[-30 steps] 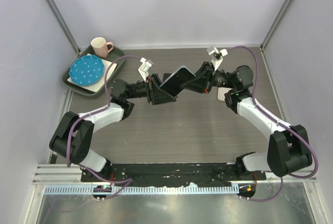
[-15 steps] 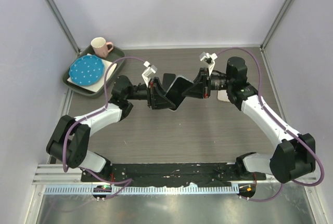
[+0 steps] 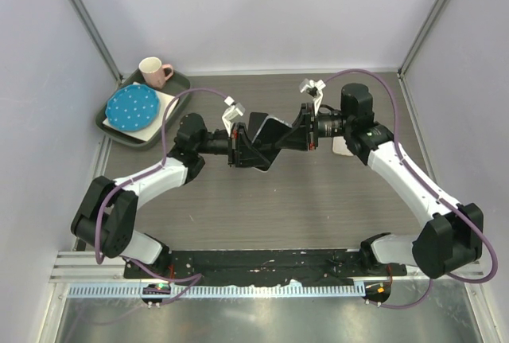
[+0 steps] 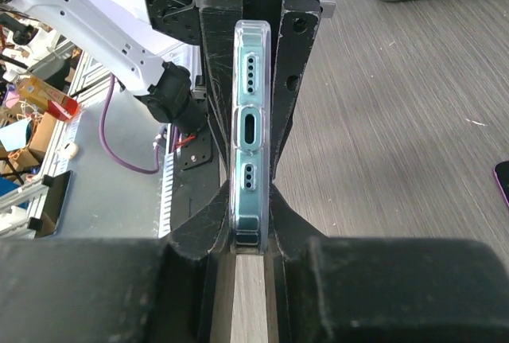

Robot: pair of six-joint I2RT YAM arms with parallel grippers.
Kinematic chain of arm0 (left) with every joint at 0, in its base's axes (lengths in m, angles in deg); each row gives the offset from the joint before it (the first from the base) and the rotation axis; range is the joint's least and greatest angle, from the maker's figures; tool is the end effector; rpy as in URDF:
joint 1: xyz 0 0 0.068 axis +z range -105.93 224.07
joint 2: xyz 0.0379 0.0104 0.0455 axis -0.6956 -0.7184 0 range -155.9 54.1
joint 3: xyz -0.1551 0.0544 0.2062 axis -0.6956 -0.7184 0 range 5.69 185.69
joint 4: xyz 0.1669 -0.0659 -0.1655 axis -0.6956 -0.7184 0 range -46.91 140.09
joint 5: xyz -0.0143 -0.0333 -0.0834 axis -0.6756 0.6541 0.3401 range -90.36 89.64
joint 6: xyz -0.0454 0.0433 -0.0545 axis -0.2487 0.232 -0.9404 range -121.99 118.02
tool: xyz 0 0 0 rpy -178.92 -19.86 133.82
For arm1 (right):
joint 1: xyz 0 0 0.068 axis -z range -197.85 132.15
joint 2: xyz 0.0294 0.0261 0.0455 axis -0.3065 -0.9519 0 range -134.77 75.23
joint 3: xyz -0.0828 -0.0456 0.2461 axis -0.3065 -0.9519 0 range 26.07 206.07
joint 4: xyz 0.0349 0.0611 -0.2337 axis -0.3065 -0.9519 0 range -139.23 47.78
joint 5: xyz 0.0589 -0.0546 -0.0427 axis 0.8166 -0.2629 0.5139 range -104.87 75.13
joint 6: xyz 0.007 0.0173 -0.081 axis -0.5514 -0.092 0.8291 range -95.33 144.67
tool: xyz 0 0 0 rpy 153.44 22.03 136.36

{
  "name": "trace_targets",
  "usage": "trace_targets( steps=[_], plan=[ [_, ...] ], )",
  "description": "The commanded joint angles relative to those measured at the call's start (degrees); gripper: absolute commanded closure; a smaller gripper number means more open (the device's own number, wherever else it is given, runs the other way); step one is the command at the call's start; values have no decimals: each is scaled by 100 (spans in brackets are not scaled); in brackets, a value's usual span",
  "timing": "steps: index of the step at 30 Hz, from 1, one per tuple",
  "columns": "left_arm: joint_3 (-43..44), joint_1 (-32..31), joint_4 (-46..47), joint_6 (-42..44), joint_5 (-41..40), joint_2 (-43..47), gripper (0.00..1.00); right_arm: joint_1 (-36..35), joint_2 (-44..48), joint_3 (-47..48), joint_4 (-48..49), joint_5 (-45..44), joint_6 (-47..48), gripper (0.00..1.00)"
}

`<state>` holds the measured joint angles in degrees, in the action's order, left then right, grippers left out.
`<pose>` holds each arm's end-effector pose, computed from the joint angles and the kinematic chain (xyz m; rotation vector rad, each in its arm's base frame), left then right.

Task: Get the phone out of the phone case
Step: Remove the phone case from the phone.

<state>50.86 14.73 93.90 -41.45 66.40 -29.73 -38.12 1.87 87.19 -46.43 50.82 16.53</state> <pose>0.2367 -0.2097 0.2812 0.9426 1.5856 -1.7386 0.2405 0.1594 0.3386 -1.0057 1.6204 1.3899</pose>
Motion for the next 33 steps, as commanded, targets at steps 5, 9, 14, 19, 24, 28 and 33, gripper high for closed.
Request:
trace_targets(
  steps=[5, 9, 14, 19, 24, 28, 33],
  plan=[
    [265, -186, -13, 18, 294, 34, 65, -108, -99, 497, 157, -381, 375, 99],
    [256, -186, -13, 35, 276, 16, 74, -170, -126, 559, 96, -522, 366, 99],
    [256, -195, -13, 53, 302, 25, 100, -205, 15, 559, 69, -618, 375, 97],
    [203, -186, 433, -280, 346, 16, 100, -118, 217, 690, -230, -576, 489, 59],
    [-87, -203, 2166, -1309, 179, -80, 100, 32, 366, 944, -151, -364, 112, 46],
    [10, -195, 2131, -1424, 267, -116, 100, 41, 270, 1165, -1, -461, -258, 35],
    [62, -230, 1905, -1275, 487, -72, 100, 41, -19, 1402, 394, -496, -1171, 34]
  ],
)
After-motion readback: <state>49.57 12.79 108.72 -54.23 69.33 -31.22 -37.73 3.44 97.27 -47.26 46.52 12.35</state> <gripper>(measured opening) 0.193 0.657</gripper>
